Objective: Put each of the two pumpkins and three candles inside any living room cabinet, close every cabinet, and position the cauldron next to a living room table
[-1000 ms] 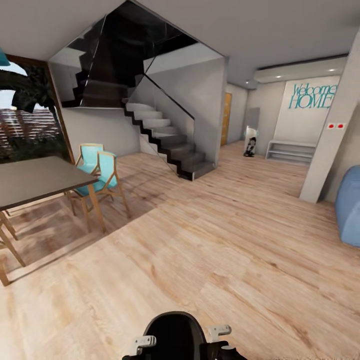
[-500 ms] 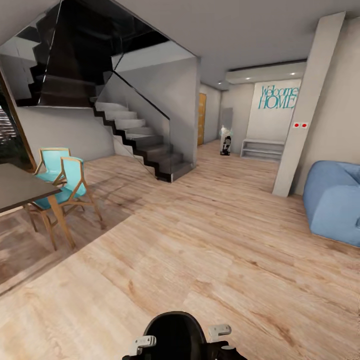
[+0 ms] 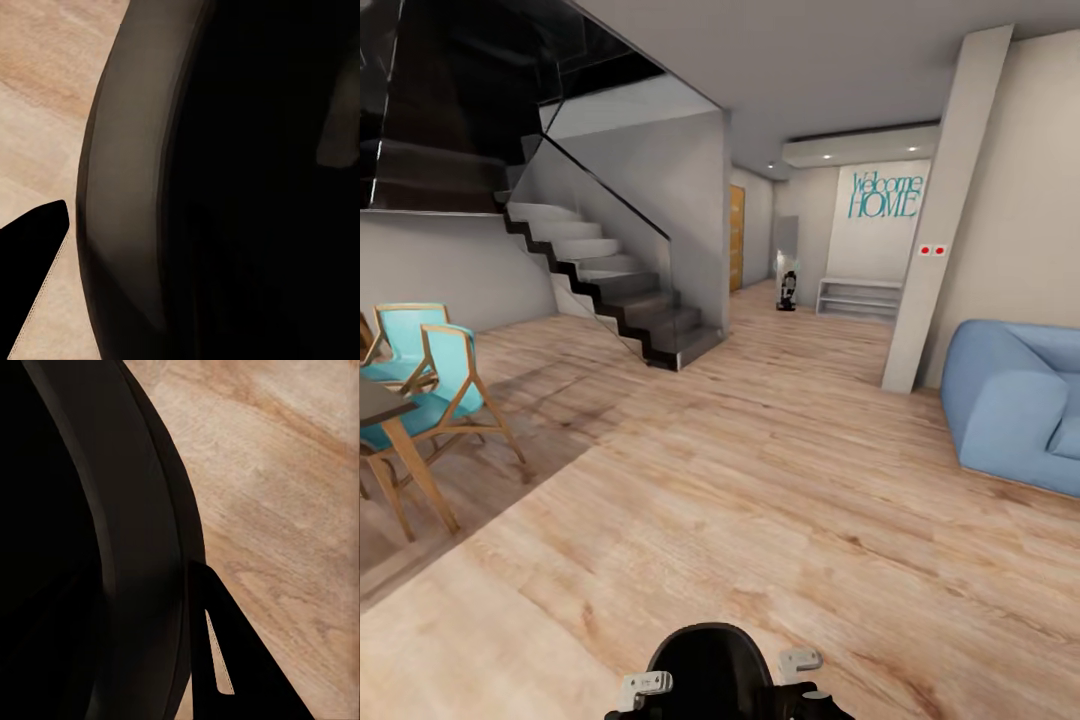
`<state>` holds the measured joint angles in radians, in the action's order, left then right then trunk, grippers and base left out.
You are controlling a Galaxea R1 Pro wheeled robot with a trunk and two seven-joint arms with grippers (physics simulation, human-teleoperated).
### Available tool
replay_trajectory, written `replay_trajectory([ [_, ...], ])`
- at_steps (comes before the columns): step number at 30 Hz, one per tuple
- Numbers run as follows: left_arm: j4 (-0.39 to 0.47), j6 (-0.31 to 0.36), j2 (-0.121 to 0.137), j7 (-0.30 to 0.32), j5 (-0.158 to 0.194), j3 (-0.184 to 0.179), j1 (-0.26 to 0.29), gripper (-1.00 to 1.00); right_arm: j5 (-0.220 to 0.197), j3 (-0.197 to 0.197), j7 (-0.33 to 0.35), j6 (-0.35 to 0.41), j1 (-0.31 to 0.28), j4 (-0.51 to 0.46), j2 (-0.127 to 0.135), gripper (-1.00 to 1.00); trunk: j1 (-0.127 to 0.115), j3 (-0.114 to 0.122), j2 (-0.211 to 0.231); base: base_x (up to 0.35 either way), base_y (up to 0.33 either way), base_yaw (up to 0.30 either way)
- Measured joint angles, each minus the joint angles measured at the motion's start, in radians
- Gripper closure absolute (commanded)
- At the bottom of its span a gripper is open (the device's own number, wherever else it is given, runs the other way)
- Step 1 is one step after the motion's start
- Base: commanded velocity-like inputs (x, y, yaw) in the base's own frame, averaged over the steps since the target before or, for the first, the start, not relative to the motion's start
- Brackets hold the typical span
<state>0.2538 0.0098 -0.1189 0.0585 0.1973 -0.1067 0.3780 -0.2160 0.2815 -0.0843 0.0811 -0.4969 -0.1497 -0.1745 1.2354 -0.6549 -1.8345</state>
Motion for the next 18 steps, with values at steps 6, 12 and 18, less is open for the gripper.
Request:
replay_trajectory([
  [6,0.000,0.000,0.000,0.000,0.000,0.000,0.000,1.00,0.000,0.000,0.000,0.000,0.000,0.000,0.000,1.00,0.000,0.000,0.000,0.330,0.000,-0.001],
  [12,0.000,-0.001,0.000,0.001,-0.002,0.002,0.000,1.00,0.000,0.000,0.000,0.000,0.000,0.000,0.000,1.00,0.000,0.000,0.000,0.328,0.000,0.000],
  [18,0.000,-0.001,0.000,0.003,-0.003,0.004,0.000,1.00,0.001,0.000,0.000,0.000,0.000,-0.001,0.000,1.00,0.000,0.000,0.000,0.204,0.000,0.000],
])
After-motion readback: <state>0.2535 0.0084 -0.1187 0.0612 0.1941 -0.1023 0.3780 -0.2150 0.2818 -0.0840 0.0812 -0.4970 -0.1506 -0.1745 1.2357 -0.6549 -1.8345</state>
